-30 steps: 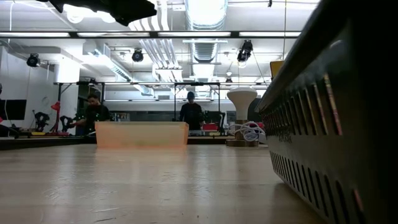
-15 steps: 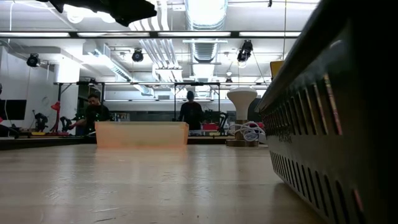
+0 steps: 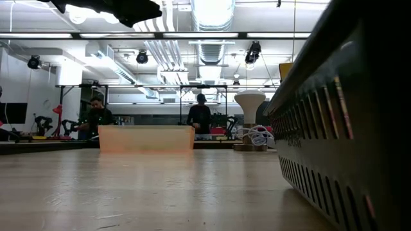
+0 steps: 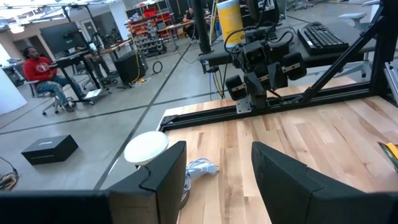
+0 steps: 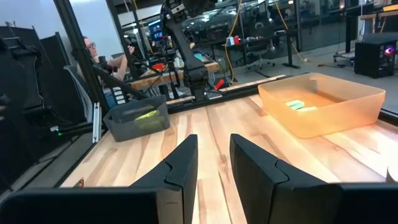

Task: Pick & Place School Supplies
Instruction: Return to Home Position

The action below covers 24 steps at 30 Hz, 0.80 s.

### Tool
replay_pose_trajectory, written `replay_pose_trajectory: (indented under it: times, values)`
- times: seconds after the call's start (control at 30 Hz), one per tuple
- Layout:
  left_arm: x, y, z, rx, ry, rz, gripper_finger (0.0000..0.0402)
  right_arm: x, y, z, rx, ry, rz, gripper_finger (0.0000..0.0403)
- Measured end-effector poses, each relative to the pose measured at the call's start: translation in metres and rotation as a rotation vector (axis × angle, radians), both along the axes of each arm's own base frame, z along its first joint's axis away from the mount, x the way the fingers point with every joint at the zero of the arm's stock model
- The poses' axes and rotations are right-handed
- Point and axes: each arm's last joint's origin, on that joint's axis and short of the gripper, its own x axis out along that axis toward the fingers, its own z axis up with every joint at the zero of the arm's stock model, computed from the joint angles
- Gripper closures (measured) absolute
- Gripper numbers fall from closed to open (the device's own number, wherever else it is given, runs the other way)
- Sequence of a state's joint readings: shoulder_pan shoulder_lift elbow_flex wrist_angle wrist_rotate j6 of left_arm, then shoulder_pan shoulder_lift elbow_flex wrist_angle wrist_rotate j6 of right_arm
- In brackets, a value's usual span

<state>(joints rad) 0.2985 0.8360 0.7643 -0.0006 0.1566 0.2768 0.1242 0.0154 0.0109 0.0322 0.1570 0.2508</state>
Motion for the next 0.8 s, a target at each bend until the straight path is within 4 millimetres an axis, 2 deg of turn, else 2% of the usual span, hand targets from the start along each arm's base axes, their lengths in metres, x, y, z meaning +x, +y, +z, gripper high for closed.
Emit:
replay_pose_trajectory:
  times: [0.23,0.37,0.6,0.8]
  values:
    - [-0.002,0.000,-0.002,0.027,0.029,0.013,0.0213,0.000,0.000,0.000,0.000,0.000,0.000,0.0312]
    - [-0.007,0.003,-0.001,0.076,0.048,0.141,0.0213,0.000,0.000,0.000,0.000,0.000,0.000,0.0312]
    - [-0.024,-0.001,-0.014,-0.167,0.163,0.202,0.0213,0.000,0.000,0.000,0.000,0.000,0.000,0.0312]
    - [-0.042,-0.008,-0.013,-0.249,0.131,0.201,0.0213,0.000,0.000,0.000,0.000,0.000,0.000,0.0312]
